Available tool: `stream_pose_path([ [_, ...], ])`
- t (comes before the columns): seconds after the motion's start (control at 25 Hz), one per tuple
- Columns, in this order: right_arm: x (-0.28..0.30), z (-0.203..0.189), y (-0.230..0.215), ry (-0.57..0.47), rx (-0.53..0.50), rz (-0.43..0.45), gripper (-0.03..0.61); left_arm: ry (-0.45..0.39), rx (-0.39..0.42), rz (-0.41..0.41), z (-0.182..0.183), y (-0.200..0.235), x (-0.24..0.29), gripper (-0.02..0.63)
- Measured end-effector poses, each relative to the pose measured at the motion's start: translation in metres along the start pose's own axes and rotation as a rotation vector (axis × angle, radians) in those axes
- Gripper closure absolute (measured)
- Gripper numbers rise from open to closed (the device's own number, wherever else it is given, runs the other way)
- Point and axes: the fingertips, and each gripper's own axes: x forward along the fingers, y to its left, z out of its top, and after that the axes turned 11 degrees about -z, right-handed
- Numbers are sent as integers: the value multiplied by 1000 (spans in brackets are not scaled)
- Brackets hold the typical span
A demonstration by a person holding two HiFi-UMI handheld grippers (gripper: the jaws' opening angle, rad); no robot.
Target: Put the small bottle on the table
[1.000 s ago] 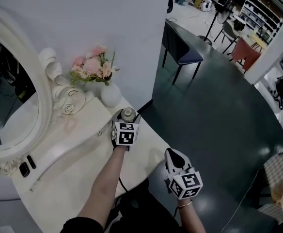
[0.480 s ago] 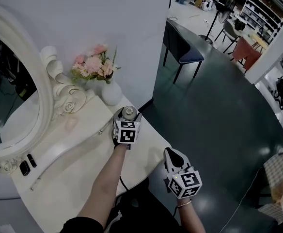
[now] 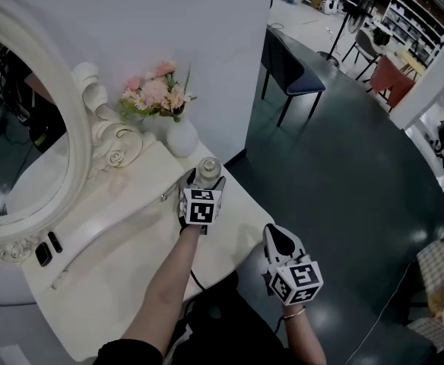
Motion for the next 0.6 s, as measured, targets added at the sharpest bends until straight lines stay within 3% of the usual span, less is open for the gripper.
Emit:
stream_pose_path([
  [0.24,-7,0,11,-18,-4,9,574,9,-33,1,-18,-7,-28,257],
  [0.6,-22,2,38,-47,-16,34,574,-11,-31,-25,-31,-27,-85,358],
])
